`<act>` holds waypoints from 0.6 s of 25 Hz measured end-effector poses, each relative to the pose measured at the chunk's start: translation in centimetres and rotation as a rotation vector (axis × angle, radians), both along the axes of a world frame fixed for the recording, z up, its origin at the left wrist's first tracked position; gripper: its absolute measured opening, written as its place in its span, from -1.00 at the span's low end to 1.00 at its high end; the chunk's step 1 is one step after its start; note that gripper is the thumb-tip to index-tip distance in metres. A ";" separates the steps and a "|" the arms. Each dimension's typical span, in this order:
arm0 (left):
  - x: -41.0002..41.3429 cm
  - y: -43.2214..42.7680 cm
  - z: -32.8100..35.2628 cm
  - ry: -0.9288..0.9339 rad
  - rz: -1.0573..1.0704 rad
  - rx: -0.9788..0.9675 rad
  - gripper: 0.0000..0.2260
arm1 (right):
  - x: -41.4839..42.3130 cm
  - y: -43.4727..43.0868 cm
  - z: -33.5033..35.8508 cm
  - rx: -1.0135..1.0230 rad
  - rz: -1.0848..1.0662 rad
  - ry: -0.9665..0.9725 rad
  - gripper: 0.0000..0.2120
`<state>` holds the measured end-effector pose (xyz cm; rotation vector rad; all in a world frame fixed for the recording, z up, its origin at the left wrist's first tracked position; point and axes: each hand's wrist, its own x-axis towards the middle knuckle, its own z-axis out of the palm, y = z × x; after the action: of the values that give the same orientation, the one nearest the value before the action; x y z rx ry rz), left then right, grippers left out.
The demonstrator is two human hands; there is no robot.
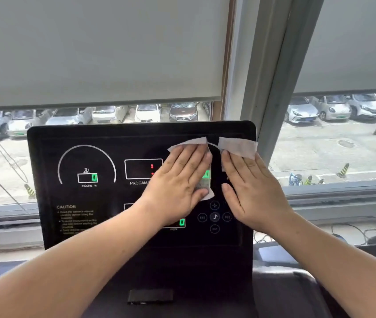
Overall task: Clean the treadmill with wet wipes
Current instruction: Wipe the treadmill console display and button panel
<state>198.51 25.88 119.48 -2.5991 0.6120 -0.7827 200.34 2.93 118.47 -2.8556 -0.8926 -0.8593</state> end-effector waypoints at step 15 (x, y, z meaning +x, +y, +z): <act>3.1 -4.5 2.7 -0.064 -0.036 -0.120 -0.32 | 0.1 -0.3 1.2 0.872 0.049 0.498 -0.31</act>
<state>201.62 21.33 122.14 -2.6656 0.6119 -0.9376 200.46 2.63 119.72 -2.0989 -0.3770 -0.3488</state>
